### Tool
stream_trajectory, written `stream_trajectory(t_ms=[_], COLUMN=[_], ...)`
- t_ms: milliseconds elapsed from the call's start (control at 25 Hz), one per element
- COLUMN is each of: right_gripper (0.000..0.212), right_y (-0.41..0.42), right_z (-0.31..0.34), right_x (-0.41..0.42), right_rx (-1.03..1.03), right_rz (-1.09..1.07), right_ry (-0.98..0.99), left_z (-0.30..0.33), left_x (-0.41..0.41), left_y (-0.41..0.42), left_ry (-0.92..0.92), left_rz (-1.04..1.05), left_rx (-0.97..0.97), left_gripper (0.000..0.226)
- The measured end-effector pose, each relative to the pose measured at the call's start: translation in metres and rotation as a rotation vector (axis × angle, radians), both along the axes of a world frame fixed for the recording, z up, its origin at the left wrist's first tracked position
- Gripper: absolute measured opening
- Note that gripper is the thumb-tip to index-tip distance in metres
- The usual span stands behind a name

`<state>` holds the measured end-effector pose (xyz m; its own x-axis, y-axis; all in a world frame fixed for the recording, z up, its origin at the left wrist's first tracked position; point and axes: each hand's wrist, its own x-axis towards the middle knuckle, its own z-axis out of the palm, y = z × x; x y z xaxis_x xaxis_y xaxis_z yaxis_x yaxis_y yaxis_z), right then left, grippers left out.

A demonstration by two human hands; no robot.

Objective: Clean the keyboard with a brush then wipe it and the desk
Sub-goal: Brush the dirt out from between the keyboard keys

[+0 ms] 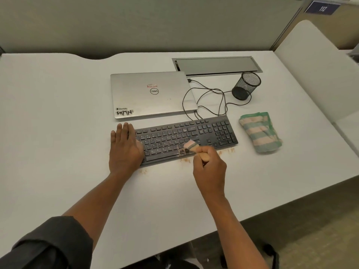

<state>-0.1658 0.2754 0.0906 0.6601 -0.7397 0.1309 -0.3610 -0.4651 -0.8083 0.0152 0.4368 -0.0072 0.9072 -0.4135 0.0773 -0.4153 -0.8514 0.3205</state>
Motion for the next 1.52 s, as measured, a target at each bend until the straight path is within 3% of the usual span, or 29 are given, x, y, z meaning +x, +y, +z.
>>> stream_trajectory(t_ms=[480, 720, 920, 1160, 1360, 1520], right_gripper=[0.026, 0.025, 0.016, 0.024, 0.018, 0.023], right_y=[-0.046, -0.051, -0.049, -0.049, -0.061, -0.056], right_z=[0.032, 0.044, 0.049, 0.051, 0.058, 0.047], right_x=[0.063, 0.062, 0.071, 0.064, 0.070, 0.059], right_rx=[-0.289, -0.247, -0.205, -0.240, -0.226, -0.233], right_rz=[0.302, 0.437, 0.311, 0.407, 0.233, 0.354], right_ry=[0.401, 0.645, 0.438, 0.664, 0.529, 0.652], left_z=[0.003, 0.005, 0.003, 0.000, 0.001, 0.002], left_x=[-0.002, -0.002, -0.001, 0.000, -0.001, -0.001], left_y=[0.000, 0.000, -0.001, 0.001, 0.001, 0.001], left_ry=[0.018, 0.031, 0.024, 0.004, 0.001, -0.004], left_rz=[0.004, 0.001, -0.002, -0.010, -0.014, -0.006], left_rx=[-0.016, -0.028, -0.032, -0.036, -0.036, -0.037], left_gripper=[0.064, 0.063, 0.063, 0.066, 0.066, 0.069])
